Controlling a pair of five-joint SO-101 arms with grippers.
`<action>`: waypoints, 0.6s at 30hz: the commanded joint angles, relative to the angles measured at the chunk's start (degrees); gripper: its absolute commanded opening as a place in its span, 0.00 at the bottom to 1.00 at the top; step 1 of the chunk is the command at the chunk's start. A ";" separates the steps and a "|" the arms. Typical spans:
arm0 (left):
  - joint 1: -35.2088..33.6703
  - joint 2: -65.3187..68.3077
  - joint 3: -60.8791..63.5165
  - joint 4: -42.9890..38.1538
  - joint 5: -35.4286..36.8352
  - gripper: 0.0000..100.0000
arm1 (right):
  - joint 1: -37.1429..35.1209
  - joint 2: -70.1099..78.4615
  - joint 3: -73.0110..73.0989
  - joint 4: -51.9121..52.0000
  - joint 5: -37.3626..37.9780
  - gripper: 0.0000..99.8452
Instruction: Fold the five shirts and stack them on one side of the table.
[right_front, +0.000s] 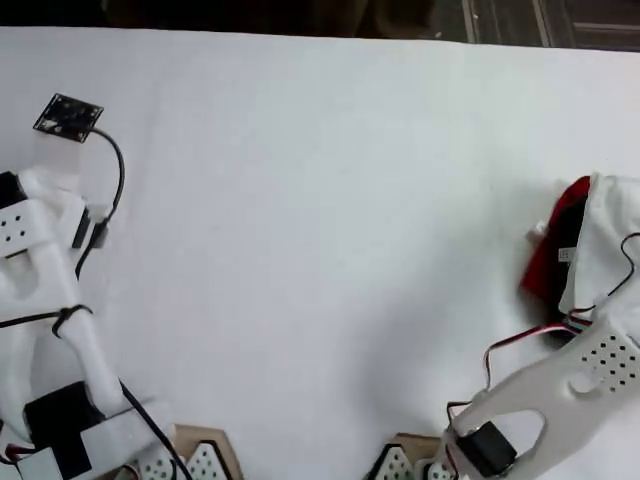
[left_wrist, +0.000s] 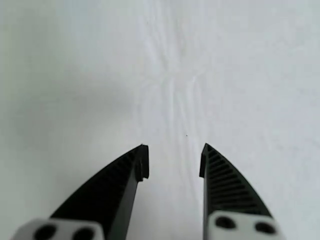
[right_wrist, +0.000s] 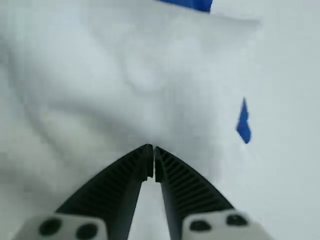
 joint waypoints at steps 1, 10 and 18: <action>-0.44 -0.70 -2.24 -0.35 -0.18 0.19 | 0.66 3.03 -4.31 0.31 0.26 0.02; -0.09 -12.48 -2.59 2.11 -0.18 0.19 | 0.75 -1.01 -17.76 1.80 -0.18 0.02; 7.30 -36.40 8.48 5.54 -5.01 0.19 | -1.36 -18.51 -7.38 1.98 -3.34 0.02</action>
